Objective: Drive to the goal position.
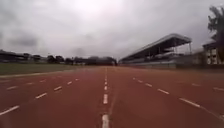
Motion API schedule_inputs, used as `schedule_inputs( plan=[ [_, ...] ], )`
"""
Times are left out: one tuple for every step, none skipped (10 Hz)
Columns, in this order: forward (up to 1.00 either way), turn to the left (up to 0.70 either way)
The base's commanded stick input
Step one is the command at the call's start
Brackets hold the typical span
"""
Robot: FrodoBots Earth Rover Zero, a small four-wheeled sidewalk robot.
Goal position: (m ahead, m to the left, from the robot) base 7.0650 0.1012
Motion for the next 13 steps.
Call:
schedule_inputs(
  plan=[
    [0.70,0.00],
    [0.70,0.00],
    [0.70,0.00],
    [0.70,0.00],
    [0.70,0.00],
    [0.70,0.00],
    [0.70,0.00],
    [0.70,0.00],
    [0.70,0.00],
    [0.70,0.00],
    [0.70,0.00],
    [0.70,0.00],
    [0.70,0.00]
  ],
)
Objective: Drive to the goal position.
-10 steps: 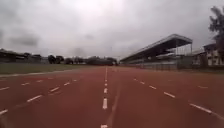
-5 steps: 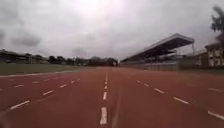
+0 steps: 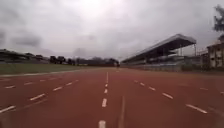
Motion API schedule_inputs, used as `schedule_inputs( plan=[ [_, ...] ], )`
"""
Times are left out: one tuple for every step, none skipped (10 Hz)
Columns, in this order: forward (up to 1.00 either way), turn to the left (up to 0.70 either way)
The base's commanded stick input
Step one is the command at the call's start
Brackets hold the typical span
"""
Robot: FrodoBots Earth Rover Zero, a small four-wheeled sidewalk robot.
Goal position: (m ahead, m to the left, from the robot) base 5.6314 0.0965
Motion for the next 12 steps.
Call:
schedule_inputs(
  plan=[
    [0.70,0.00],
    [0.70,0.00],
    [0.70,0.00],
    [0.70,0.00],
    [0.70,0.00],
    [0.70,0.00],
    [0.70,0.00],
    [0.70,0.00],
    [0.70,0.00],
    [0.70,0.00],
    [0.70,0.00],
    [0.70,0.00]
  ],
)
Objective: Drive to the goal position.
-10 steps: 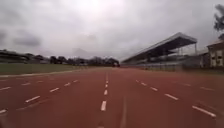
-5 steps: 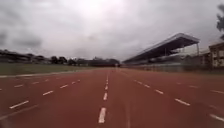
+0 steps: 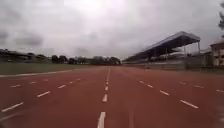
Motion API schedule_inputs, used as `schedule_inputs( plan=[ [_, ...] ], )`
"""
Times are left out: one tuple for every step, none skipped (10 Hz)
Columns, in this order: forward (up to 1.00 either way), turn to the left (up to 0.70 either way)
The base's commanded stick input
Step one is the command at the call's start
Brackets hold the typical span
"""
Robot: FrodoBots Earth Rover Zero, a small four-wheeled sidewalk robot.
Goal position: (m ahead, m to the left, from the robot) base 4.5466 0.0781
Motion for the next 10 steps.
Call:
schedule_inputs(
  plan=[
    [0.70,0.00],
    [0.70,0.00],
    [0.70,0.00],
    [0.70,0.00],
    [0.70,0.00],
    [0.70,0.00],
    [0.70,0.00],
    [0.70,0.00],
    [0.70,0.00],
    [0.70,0.00]
  ],
)
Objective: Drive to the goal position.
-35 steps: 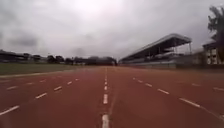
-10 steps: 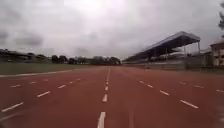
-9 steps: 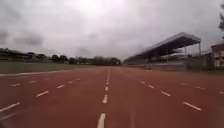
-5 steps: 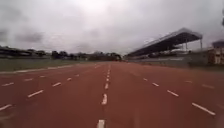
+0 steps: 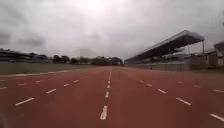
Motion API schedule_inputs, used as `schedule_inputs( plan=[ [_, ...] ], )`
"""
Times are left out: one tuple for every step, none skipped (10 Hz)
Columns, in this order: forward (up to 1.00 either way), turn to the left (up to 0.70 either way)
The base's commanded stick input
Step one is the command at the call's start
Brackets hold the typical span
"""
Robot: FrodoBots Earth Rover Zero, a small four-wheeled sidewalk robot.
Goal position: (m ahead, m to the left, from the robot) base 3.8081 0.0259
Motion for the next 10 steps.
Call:
schedule_inputs(
  plan=[
    [0.70,0.00],
    [0.70,0.00],
    [0.70,0.00],
    [0.70,0.00],
    [0.70,0.00],
    [0.70,0.00],
    [0.70,0.00],
    [0.70,0.00],
    [0.70,0.00],
    [0.70,0.00]
  ],
)
